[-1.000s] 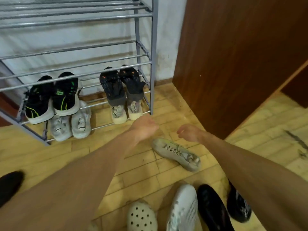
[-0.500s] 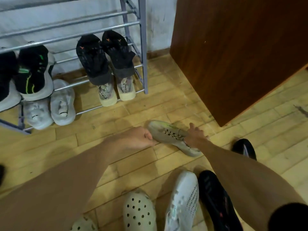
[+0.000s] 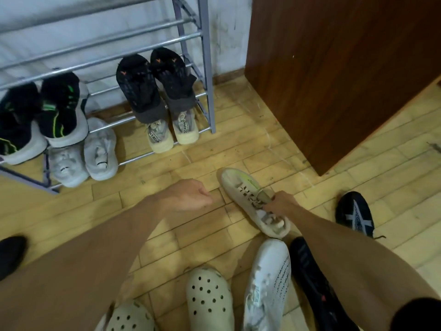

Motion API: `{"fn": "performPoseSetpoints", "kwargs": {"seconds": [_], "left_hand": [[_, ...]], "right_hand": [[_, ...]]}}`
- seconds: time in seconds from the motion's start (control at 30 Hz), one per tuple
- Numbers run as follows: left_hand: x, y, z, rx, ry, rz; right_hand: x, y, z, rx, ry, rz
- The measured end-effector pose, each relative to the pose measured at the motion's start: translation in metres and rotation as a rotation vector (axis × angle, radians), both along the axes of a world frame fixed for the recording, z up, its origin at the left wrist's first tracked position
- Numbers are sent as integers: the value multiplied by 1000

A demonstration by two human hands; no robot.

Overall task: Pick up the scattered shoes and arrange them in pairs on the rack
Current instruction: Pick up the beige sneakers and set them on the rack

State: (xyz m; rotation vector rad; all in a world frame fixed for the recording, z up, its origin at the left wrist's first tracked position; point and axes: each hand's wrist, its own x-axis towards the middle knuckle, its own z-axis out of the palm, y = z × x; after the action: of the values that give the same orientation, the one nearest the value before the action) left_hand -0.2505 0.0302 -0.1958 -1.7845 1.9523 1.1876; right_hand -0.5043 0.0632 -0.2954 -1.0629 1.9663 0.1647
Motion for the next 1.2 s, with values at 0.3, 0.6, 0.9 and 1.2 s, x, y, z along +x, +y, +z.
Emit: {"fn": "performPoseSetpoints", "kwargs": {"seconds": [0.3, 0.6, 0.9, 1.2], "left_hand": [[51, 30, 133, -210, -59, -49], [182, 98, 253, -485, -145, 231], [341, 198, 254, -521, 43, 760], [456, 292, 133, -298, 167, 1187]], "right_hand": [[50, -18, 147, -153, -108, 159], [203, -11, 334, -594, -299, 415], [407, 25, 359, -597, -199, 780], [562, 83, 249, -393, -176, 987]]}}
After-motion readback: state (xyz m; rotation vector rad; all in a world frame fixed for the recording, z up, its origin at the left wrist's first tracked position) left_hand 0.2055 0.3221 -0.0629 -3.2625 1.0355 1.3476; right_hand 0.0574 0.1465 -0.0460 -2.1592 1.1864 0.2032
